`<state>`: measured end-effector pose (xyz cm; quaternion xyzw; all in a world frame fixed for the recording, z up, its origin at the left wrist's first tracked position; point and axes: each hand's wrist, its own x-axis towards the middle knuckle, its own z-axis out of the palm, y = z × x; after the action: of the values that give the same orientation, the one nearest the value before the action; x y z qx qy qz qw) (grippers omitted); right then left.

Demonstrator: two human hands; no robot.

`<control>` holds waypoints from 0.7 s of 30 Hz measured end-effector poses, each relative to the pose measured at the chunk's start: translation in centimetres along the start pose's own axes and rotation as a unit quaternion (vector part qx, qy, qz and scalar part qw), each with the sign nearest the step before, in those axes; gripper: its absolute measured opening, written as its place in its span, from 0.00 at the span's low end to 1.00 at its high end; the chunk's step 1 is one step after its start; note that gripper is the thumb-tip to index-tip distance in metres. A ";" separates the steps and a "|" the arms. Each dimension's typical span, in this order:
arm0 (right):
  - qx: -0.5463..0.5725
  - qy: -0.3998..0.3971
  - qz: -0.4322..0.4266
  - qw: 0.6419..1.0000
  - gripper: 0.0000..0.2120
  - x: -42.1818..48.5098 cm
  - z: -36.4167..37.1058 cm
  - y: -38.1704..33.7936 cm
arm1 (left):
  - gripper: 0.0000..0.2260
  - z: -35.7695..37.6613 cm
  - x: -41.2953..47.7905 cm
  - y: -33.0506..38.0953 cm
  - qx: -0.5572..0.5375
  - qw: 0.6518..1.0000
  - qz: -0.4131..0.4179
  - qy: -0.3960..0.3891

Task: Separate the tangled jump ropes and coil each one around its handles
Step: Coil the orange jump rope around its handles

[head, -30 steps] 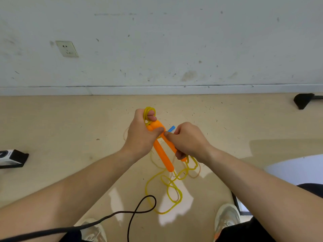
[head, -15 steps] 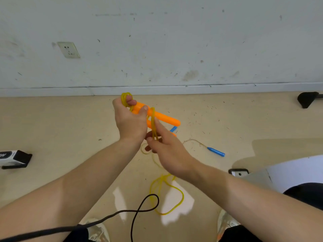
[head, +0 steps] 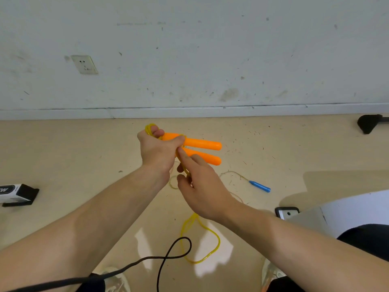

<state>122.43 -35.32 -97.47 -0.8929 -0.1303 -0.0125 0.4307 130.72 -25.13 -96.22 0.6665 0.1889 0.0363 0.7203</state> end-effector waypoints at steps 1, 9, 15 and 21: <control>0.011 0.001 0.001 1.000 0.28 -0.2 0.1 -0.1 | 0.28 0.0 0.1 0.1 0.003 1.000 -0.002 0.007; 0.140 -0.056 0.159 0.976 0.19 0.2 -1.2 0.9 | 0.22 -0.6 2.1 2.5 -0.097 0.993 -0.067 -0.016; 0.104 -0.121 0.173 0.972 0.20 1.8 -4.6 3.9 | 0.14 -2.2 0.8 3.9 -0.064 0.961 -0.121 -0.241; 0.127 -0.120 0.140 0.975 0.11 2.8 -6.4 4.4 | 0.17 -3.1 -0.2 4.1 0.015 0.919 -0.058 -0.390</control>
<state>126.76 -42.32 -96.45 -0.8354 -0.0548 0.1720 0.5192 130.37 -21.81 -92.33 0.6266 -0.0679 -0.2714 0.7274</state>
